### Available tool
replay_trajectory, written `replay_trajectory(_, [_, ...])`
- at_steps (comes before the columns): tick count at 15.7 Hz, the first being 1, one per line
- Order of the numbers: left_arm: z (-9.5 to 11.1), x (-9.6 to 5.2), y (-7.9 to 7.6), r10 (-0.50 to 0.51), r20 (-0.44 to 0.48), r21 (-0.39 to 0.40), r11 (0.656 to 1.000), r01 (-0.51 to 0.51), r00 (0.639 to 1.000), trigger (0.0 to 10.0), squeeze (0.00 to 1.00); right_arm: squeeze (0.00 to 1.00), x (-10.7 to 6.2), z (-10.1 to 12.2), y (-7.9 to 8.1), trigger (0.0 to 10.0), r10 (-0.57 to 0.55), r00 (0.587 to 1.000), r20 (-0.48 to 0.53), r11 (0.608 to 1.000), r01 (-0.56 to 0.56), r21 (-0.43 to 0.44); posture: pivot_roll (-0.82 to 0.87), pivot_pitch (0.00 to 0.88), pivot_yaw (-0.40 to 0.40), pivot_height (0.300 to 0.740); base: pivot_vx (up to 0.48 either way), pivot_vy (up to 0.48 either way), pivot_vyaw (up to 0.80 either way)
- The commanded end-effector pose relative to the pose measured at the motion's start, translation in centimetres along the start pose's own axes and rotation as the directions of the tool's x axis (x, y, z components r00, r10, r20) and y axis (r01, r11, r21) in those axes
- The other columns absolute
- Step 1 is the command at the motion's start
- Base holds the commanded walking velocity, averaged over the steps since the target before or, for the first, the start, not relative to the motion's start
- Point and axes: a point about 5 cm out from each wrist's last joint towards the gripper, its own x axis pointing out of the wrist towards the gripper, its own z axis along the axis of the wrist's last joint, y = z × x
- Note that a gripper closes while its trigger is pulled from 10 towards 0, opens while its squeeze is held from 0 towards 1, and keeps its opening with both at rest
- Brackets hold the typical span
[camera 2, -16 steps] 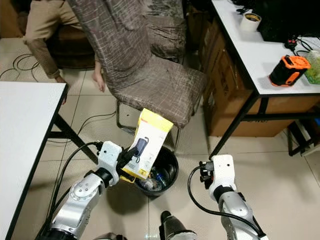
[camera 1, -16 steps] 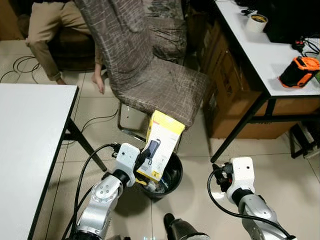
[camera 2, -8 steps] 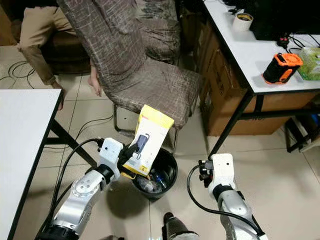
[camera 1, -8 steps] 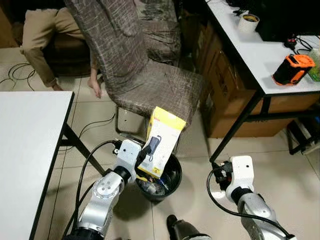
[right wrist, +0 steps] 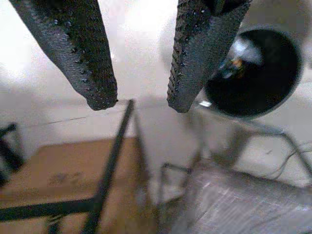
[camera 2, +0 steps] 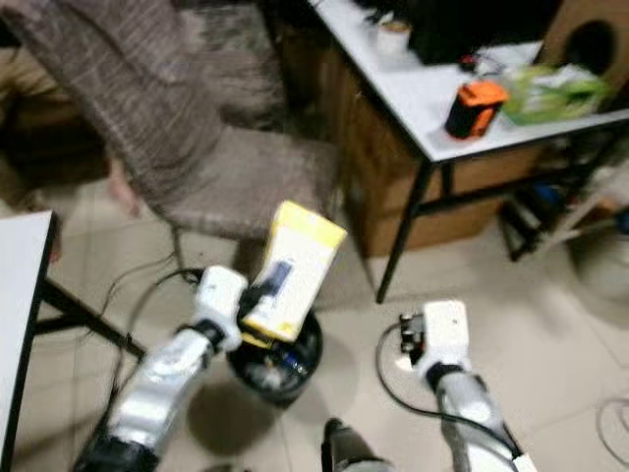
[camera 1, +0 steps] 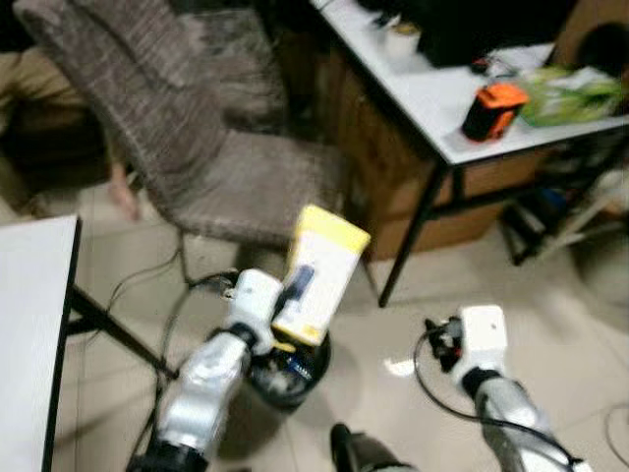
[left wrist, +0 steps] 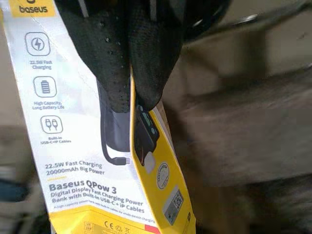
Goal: Picking trash to rubbish bin
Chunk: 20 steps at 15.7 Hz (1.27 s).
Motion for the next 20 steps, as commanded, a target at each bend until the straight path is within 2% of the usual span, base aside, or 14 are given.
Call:
replay_trajectory(1, [-0.5, -0.4, 0.7, 0.032, -0.027, 0.007, 0.999, -0.032, 0.999, 10.0, 0.0, 0.0, -0.1, -0.1, 0.8, 10.0, 0.037, 0.999, 0.002, 0.999, -0.037, -0.018, -0.13, 0.139, 0.008, 0.74, 0.0, 0.0, 0.0])
replay_trajectory(4, [-1.2, -0.3, 0.9, 0.051, -0.09, 0.054, 0.997, -0.046, 0.995, 10.0, 0.0, 0.0, -0.1, -0.2, 0.9, 10.0, 0.045, 0.999, 0.001, 0.999, -0.045, 0.003, -0.13, 0.146, 0.007, 0.74, 0.0, 0.0, 0.0])
replay_trajectory(5, [-1.7, 0.0, 1.4, 0.082, -0.15, 0.08, 0.994, -0.071, 0.985, 10.0, 0.0, 0.0, -0.1, -0.1, 1.0, 10.0, 0.058, 0.998, 0.002, 0.998, -0.058, 0.001, -0.13, 0.148, 0.005, 0.74, 0.0, 0.0, 0.0])
replay_trajectory(6, [-2.7, 0.6, 2.2, 0.12, -0.267, 0.122, 0.988, -0.09, 0.956, 10.0, 0.0, 0.0, 0.0, -0.1, 1.1, 10.0, 0.084, 0.996, -0.003, 0.996, -0.084, -0.018, -0.13, 0.158, 0.003, 0.74, 0.0, 0.0, 0.0])
replay_trajectory(7, [-3.0, 0.8, 2.4, 0.13, -0.299, 0.13, 0.987, -0.095, 0.945, 10.0, 0.0, 0.0, 0.0, -0.1, 1.2, 10.0, 0.09, 0.996, -0.007, 0.996, -0.09, -0.023, -0.13, 0.16, 0.003, 0.74, 0.0, 0.0, 0.0])
replay_trajectory(9, [-4.0, 1.5, 3.4, 0.205, -0.399, 0.155, 0.976, -0.154, 0.894, 10.0, 0.0, 0.0, 0.0, -0.2, 1.9, 10.0, 0.142, 0.99, -0.02, 0.988, -0.143, -0.055, -0.13, 0.177, 0.002, 0.74, 0.0, 0.0, 0.0])
replay_trajectory(11, [-4.5, 1.9, 3.6, 0.206, -0.456, 0.136, 0.978, -0.16, 0.866, 10.0, 0.0, 0.0, 0.0, -0.1, 2.5, 10.0, 0.177, 0.984, -0.026, 0.98, -0.178, -0.083, -0.13, 0.191, 0.004, 0.74, 0.0, 0.0, 0.0])
replay_trajectory(13, [-4.6, 2.1, 3.7, 0.19, -0.463, 0.097, 0.982, -0.164, 0.865, 10.0, 0.0, 0.0, -0.1, -0.1, 2.7, 10.0, 0.191, 0.981, -0.027, 0.977, -0.192, -0.097, -0.13, 0.202, 0.007, 0.74, 0.0, 0.0, 0.0])
replay_trajectory(14, [-4.5, 2.4, 3.5, 0.167, -0.458, 0.051, 0.985, -0.162, 0.873, 10.0, 0.0, 0.0, -0.1, -0.1, 2.8, 10.0, 0.195, 0.98, -0.027, 0.975, -0.197, -0.104, -0.13, 0.207, 0.008, 0.74, 0.0, 0.0, 0.0])
replay_trajectory(15, [-4.4, 2.7, 3.5, 0.168, -0.456, 0.051, 0.985, -0.163, 0.874, 10.0, 0.0, 0.0, -0.1, -0.2, 2.7, 10.0, 0.195, 0.98, -0.03, 0.974, -0.197, -0.11, -0.13, 0.209, 0.008, 0.74, 0.0, 0.0, 0.0])
replay_trajectory(16, [-4.4, 2.8, 3.7, 0.195, -0.458, 0.081, 0.981, -0.178, 0.868, 10.0, 0.0, 0.0, -0.2, -0.2, 2.7, 10.0, 0.196, 0.98, -0.03, 0.974, -0.198, -0.112, -0.13, 0.211, 0.008, 0.74, 0.0, 0.0, 0.0])
replay_trajectory(20, [-3.2, 3.3, 4.8, 0.3, -0.371, 0.058, 0.952, -0.301, 0.879, 10.0, 0.0, 0.0, -0.4, -0.2, 2.6, 10.0, 0.193, 0.981, -0.027, 0.974, -0.195, -0.112, -0.14, 0.216, 0.008, 0.74, 0.0, 0.0, 0.0])
